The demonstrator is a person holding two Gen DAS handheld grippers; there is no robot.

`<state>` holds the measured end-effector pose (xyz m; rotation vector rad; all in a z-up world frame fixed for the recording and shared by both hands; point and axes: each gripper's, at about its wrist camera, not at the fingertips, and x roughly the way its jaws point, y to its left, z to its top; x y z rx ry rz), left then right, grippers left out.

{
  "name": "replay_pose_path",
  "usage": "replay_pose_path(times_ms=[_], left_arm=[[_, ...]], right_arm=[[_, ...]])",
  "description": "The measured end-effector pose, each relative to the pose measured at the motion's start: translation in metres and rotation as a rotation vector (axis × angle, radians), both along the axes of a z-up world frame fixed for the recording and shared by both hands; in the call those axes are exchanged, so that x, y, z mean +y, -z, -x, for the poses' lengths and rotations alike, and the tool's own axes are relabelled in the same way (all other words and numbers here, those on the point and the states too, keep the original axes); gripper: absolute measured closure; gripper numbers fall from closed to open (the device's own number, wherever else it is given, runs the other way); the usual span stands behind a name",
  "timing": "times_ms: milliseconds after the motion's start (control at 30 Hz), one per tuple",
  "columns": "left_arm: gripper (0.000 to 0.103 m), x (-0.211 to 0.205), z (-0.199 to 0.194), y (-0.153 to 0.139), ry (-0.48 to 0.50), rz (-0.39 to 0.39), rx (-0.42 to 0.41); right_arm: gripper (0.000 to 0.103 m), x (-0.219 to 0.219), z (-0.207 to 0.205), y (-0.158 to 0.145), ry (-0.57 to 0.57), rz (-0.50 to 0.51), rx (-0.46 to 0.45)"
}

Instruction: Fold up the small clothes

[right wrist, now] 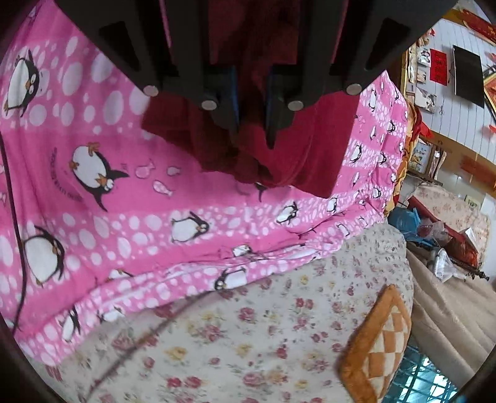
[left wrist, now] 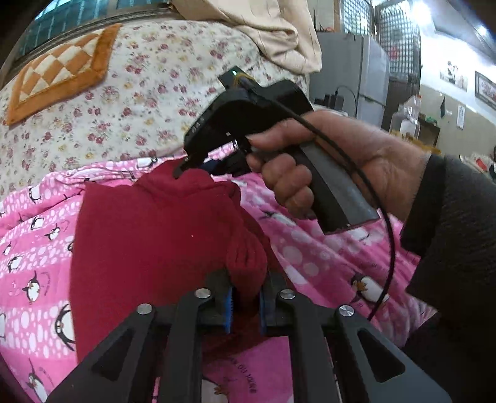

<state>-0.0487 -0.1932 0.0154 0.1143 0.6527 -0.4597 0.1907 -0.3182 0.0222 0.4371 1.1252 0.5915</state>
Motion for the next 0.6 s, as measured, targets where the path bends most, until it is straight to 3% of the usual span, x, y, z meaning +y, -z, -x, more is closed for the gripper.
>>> replay_pose_path(times_ms=[100,200,300,400,433,500,567,600], left_arm=[[0.103,-0.002,0.004,0.011,0.008,-0.053,0.021],[0.103,0.006,0.019,0.006,0.031,-0.034,0.057],[0.103,0.030,0.040,-0.011,0.040,0.003,0.073],[0.103,0.072,0.057,-0.036,-0.063,0.029,0.000],[0.103,0.085,0.058,-0.042,-0.117,0.033,-0.036],[0.103,0.102,0.050,-0.044,-0.215,0.038,-0.056],[0.103,0.114,0.029,-0.030,-0.290,0.040,0.003],[0.103,0.116,0.018,-0.018,-0.304,0.049,0.065]], right_arm=[[0.080,-0.001,0.000,0.014,0.047,0.071,-0.002],[0.080,0.000,0.007,0.015,0.053,0.095,-0.040],[0.077,-0.005,0.022,-0.009,0.075,0.125,-0.112],[0.074,-0.008,0.056,-0.051,0.068,0.188,-0.257],[0.072,-0.005,0.069,-0.064,0.036,0.201,-0.310],[0.050,0.012,0.102,-0.085,-0.088,0.212,-0.436],[0.039,0.038,0.137,-0.089,-0.265,0.227,-0.520],[0.039,0.050,0.148,-0.083,-0.341,0.253,-0.524]])
